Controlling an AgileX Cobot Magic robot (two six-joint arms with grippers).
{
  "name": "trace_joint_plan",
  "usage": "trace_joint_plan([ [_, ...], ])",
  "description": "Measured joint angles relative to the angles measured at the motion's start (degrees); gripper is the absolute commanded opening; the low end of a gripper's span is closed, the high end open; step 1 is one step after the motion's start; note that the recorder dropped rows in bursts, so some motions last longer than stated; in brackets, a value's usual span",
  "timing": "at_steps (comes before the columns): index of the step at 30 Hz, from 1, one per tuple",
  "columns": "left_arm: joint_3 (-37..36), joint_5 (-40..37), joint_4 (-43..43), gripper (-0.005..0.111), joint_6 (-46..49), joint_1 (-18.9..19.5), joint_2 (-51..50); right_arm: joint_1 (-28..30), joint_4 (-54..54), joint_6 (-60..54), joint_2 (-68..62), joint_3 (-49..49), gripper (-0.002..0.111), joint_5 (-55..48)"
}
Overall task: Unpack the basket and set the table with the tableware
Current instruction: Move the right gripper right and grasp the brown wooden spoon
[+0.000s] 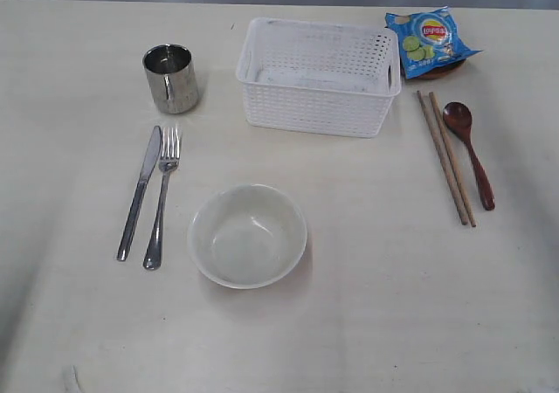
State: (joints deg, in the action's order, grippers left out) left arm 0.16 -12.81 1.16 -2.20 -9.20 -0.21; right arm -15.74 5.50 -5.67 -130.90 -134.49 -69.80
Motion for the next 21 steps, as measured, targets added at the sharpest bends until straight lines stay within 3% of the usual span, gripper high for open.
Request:
trace_joint_plan([
  [11,0.00,0.00,0.00,0.000,0.00,0.00,0.00,10.13,9.36,-1.47,0.00,12.49,0.034,-0.26],
  [21,0.00,0.00,0.00,0.000,0.00,0.00,0.00,16.35,10.01,-1.74,2.60,17.91,0.034,-0.26],
])
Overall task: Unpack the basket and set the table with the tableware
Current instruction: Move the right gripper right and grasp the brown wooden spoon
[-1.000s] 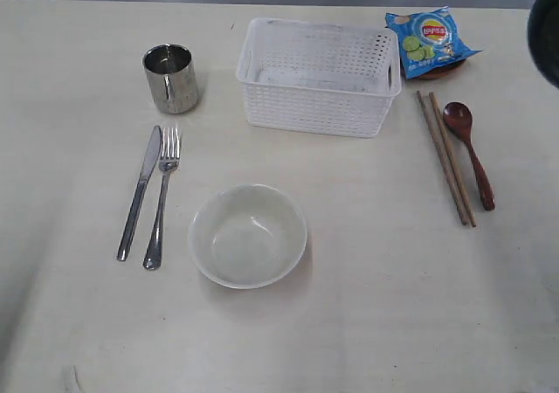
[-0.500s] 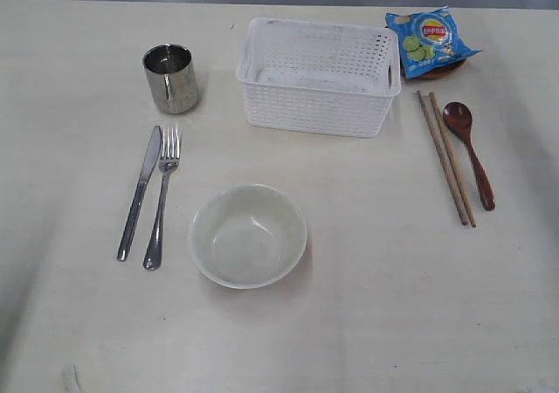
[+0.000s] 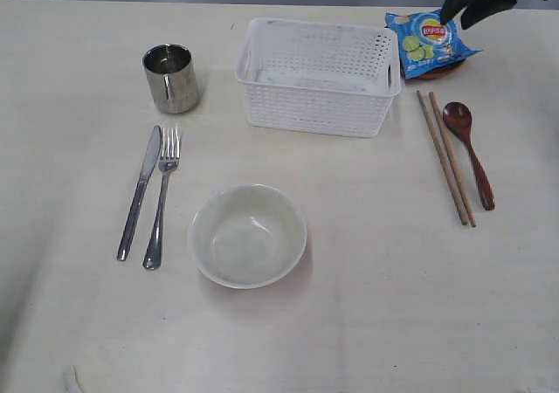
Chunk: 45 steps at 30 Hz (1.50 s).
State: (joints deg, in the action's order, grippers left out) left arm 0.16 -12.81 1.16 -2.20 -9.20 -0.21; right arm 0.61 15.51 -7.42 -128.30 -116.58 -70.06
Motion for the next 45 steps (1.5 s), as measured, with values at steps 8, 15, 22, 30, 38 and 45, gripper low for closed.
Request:
trace_joint_plan([
  [8,0.00,0.00,0.00,0.000,0.00,0.00,0.00,3.34,-0.33,0.00,10.49,19.59,0.033,1.40],
  [15,0.00,0.00,0.00,0.000,0.00,0.00,0.00,2.67,-0.33,0.00,20.04,39.70,0.030,13.95],
  [22,0.00,0.00,0.00,0.000,0.00,0.00,0.00,2.68,-2.99,0.00,20.16,48.84,0.030,23.80],
  [30,0.00,0.00,0.00,0.000,0.00,0.00,0.00,0.53,-5.37,0.00,17.85,49.10,0.030,28.48],
  [38,0.00,0.00,0.00,0.000,0.00,0.00,0.00,-3.59,-17.20,8.29,13.57,49.10,0.030,30.50],
  [45,0.00,0.00,0.00,0.000,0.00,0.00,0.00,-3.59,-17.61,9.31,11.80,48.83,0.000,29.82],
])
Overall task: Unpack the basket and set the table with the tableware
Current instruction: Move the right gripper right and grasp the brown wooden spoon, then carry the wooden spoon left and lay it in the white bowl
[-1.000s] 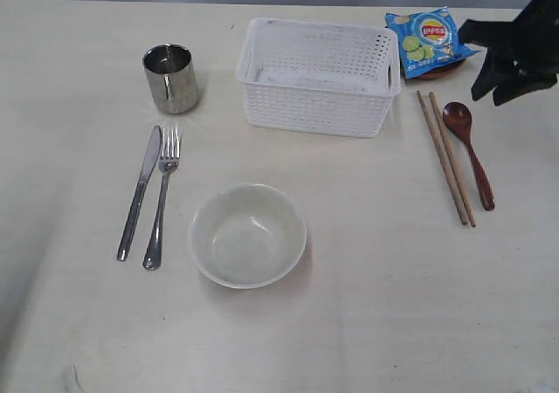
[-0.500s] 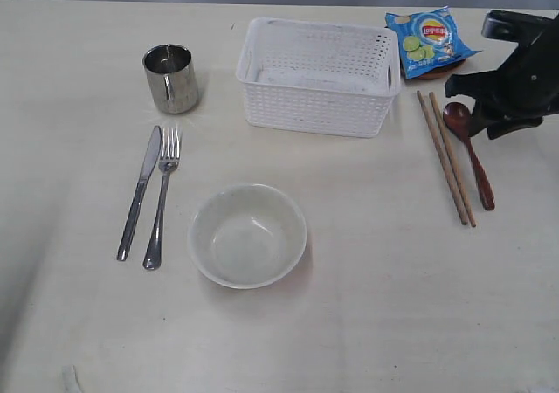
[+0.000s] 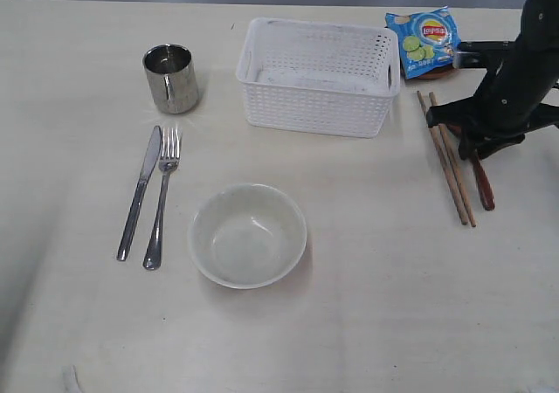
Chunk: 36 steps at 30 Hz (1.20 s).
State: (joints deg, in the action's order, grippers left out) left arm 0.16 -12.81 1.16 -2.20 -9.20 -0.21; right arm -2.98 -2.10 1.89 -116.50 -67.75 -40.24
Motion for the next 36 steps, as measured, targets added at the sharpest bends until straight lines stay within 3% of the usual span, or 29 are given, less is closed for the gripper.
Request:
trace_joint_plan([
  [9,0.00,0.00,0.00,0.000,0.00,0.00,0.00,-0.15,0.40,0.27,9.91,0.62,-0.001,-2.41],
  [12,0.00,0.00,0.00,0.000,0.00,0.00,0.00,-2.59,9.19,-6.36,18.82,0.62,-0.001,-3.13],
  [14,0.00,0.00,0.00,0.000,0.00,0.00,0.00,-8.83,16.07,-13.25,23.76,0.50,-0.001,-3.81],
  [15,0.00,0.00,0.00,0.000,0.00,0.00,0.00,-14.59,17.64,-15.44,25.61,-0.11,-0.001,-5.65],
  [24,0.00,0.00,0.00,0.000,0.00,0.00,0.00,-38.67,11.70,-15.70,24.89,-2.42,-0.001,-14.63],
  [29,0.00,0.00,0.00,0.000,0.00,0.00,0.00,-44.59,8.65,-13.43,20.00,-2.42,-0.001,-19.52],
  [36,0.00,0.00,0.00,0.000,0.00,0.00,0.00,-45.18,7.77,-12.09,13.21,-2.92,-0.001,-25.71],
])
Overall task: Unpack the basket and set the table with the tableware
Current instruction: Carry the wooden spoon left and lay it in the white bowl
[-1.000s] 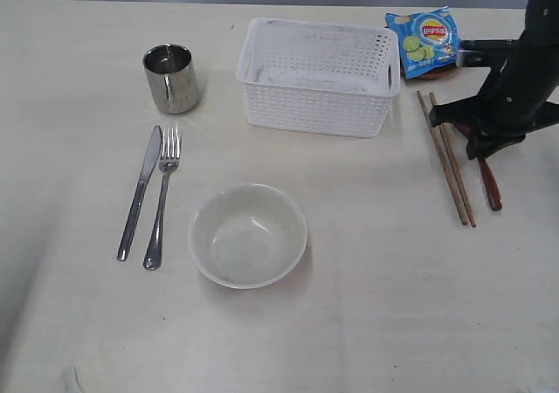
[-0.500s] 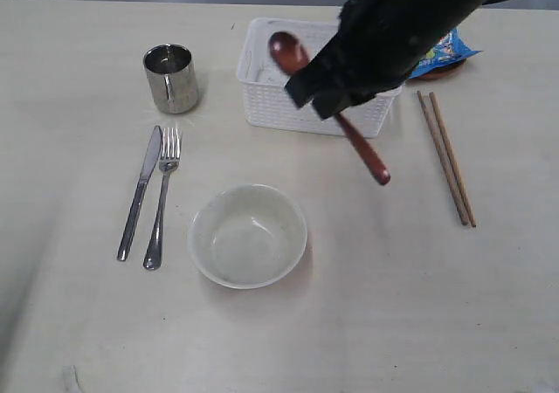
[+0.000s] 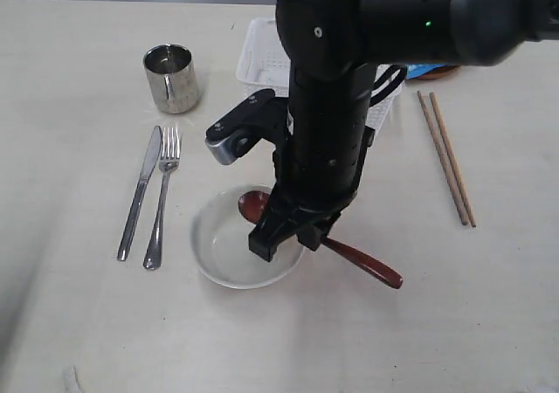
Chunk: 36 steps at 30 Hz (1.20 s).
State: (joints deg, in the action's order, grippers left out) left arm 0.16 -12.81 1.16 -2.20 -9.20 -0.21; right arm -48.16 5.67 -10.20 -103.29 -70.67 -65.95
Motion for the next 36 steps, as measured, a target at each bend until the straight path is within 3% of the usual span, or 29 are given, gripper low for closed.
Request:
trace_joint_plan([
  [12,0.00,0.00,0.00,0.000,0.00,0.00,0.00,-0.60,-0.22,2.69,-6.67,-15.00,-0.001,-3.37],
  [20,0.00,0.00,0.00,0.000,0.00,0.00,0.00,-3.37,-0.11,3.46,-5.12,-11.49,-0.001,-3.59],
  [36,0.00,0.00,0.00,0.000,0.00,0.00,0.00,-3.36,-0.57,5.49,-4.45,-7.29,-0.001,-3.79],
])
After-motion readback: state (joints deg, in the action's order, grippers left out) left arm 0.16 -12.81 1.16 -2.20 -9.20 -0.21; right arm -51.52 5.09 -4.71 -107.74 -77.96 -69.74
